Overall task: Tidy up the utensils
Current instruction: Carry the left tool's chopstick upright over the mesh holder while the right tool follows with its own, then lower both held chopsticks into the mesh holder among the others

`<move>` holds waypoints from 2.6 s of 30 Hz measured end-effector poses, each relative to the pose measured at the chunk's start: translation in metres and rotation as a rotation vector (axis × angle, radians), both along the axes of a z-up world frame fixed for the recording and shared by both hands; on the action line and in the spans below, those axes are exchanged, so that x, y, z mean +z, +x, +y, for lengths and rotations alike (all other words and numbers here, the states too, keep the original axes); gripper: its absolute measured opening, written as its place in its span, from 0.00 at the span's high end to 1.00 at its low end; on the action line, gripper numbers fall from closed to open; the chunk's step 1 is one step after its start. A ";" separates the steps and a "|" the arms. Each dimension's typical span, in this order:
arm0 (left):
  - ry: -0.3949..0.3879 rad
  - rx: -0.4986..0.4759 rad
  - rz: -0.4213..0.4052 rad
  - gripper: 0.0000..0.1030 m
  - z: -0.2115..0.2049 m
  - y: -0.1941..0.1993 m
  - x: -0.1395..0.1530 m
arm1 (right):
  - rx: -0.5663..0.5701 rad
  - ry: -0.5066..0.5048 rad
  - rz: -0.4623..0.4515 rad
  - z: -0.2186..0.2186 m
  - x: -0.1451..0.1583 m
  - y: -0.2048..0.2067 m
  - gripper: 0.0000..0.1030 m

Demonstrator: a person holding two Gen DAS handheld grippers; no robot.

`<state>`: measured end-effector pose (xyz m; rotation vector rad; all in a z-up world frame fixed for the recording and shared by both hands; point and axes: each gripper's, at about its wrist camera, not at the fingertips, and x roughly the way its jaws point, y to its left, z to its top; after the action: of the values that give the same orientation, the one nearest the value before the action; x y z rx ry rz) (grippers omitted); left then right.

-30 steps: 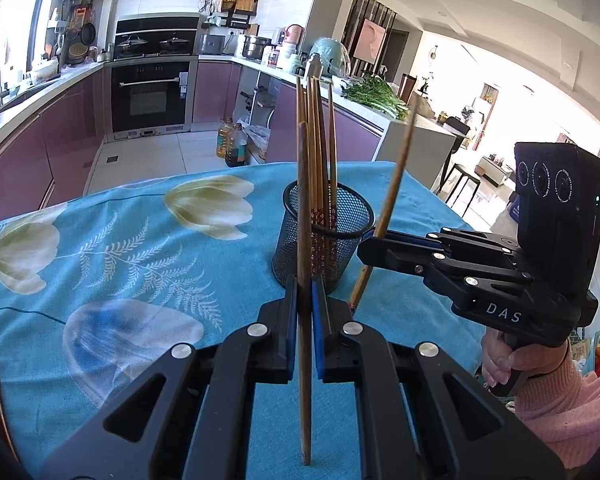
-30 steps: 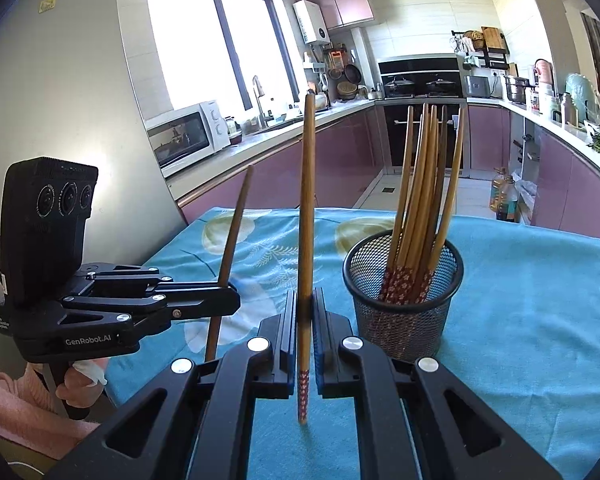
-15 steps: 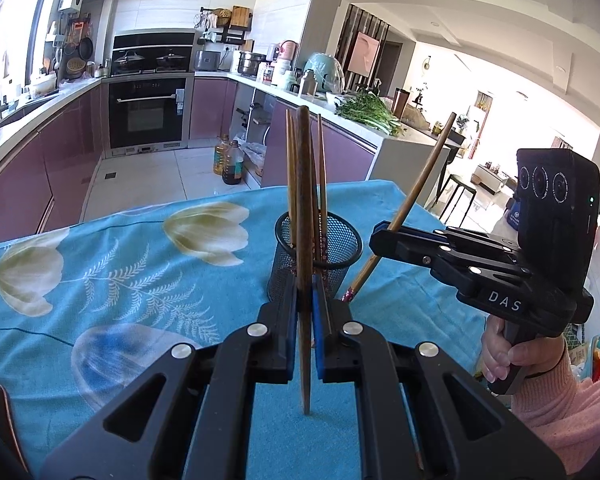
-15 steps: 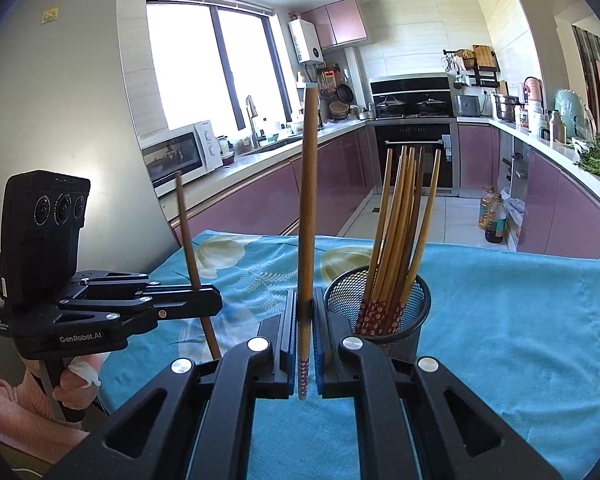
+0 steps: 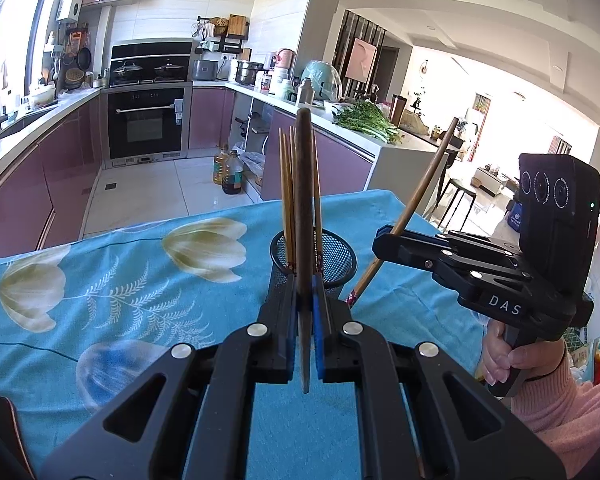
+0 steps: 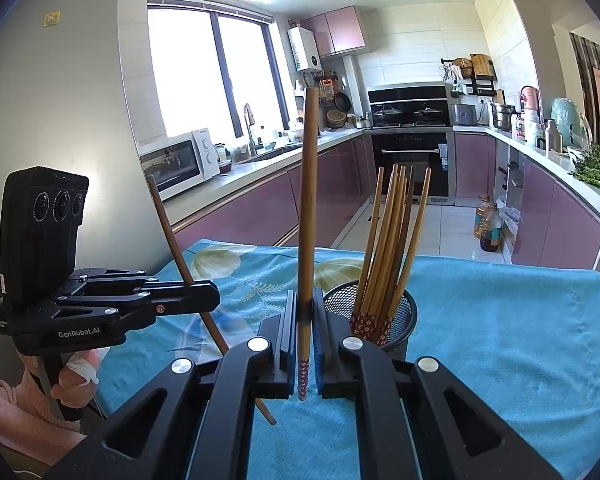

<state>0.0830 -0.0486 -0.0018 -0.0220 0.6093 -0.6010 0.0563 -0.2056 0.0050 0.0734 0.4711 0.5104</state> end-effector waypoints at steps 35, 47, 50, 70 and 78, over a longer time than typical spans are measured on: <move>-0.002 -0.011 -0.103 0.93 -0.011 0.002 0.035 | -0.019 0.002 -0.075 -0.003 0.020 -0.010 0.94; -0.017 -0.019 -0.155 0.93 -0.012 -0.001 0.049 | -0.018 0.006 -0.098 -0.002 0.028 -0.012 0.94; -0.021 -0.020 -0.165 0.93 -0.012 0.000 0.051 | -0.018 0.009 -0.099 -0.002 0.030 -0.010 0.94; -0.039 -0.020 -0.260 0.93 -0.012 -0.001 0.068 | -0.038 0.006 -0.139 -0.003 0.045 -0.007 0.94; -0.042 -0.004 -0.293 0.93 -0.015 0.004 0.073 | -0.049 0.005 -0.142 -0.002 0.046 -0.005 0.94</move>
<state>0.0874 -0.0633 0.0710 0.0279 0.3128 -0.6077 0.0512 -0.2072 0.0507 0.0525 0.3283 0.4650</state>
